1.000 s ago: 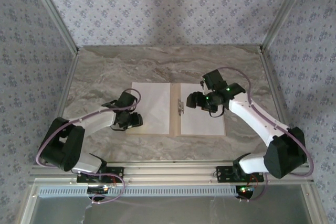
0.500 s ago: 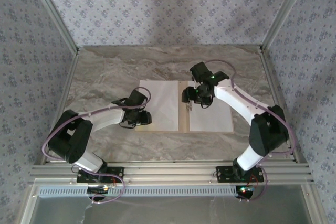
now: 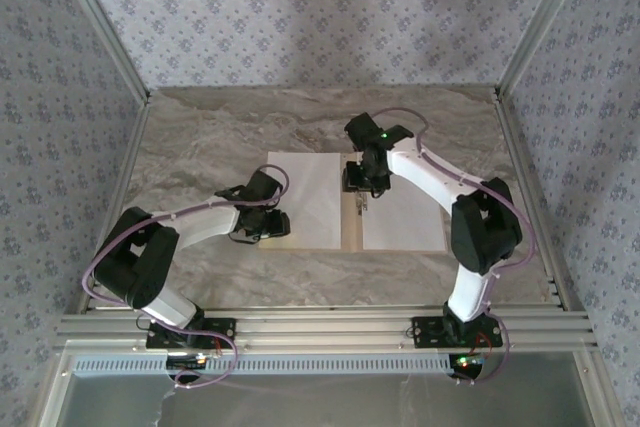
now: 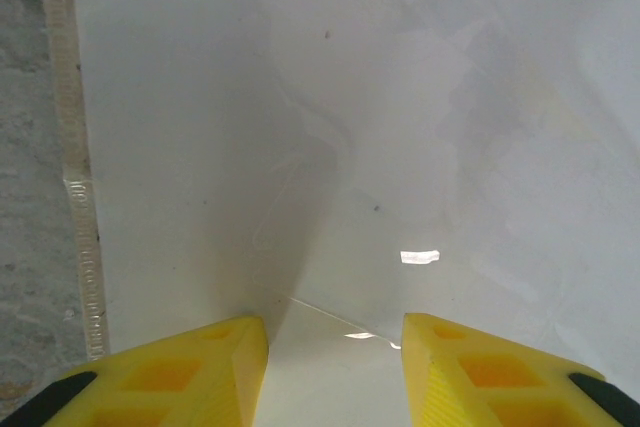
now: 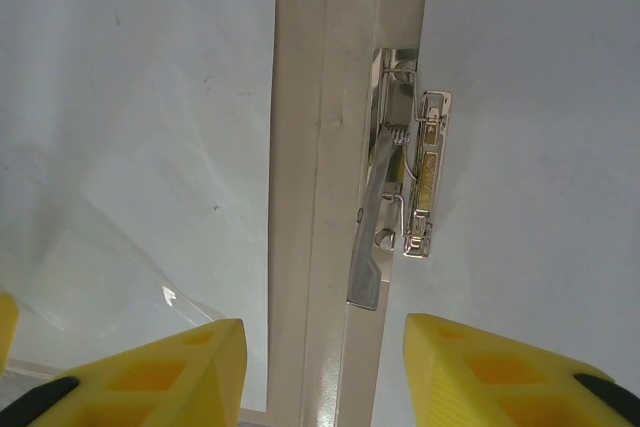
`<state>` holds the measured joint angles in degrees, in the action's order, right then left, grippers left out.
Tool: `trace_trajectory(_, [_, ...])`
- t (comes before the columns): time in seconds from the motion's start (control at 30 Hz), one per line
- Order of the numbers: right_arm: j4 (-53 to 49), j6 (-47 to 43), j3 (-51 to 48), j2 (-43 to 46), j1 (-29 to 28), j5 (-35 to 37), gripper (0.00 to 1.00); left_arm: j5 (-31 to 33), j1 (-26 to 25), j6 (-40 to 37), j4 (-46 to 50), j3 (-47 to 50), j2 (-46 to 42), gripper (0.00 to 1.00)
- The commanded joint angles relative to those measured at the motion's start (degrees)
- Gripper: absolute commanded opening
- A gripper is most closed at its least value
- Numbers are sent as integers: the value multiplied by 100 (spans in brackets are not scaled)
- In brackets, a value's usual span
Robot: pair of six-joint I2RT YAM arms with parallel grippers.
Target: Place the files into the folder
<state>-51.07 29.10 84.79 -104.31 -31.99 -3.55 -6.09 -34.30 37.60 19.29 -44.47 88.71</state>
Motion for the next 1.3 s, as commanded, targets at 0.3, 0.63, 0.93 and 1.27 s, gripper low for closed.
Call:
trace_trajectory(0.3, [-464,-30,340,-403,-115,207,39,124,-42,98,317,81,104,43])
trace_trajectory(0.63, [-570,-10,367,-484,-127,273,33,116,-50,133,279,131,94,43])
trace_trajectory(0.93, [-573,3,389,-555,-126,237,27,108,-52,142,275,145,115,43])
trace_trajectory(1.27, [-575,7,424,-625,-123,220,24,106,-50,142,285,150,126,43])
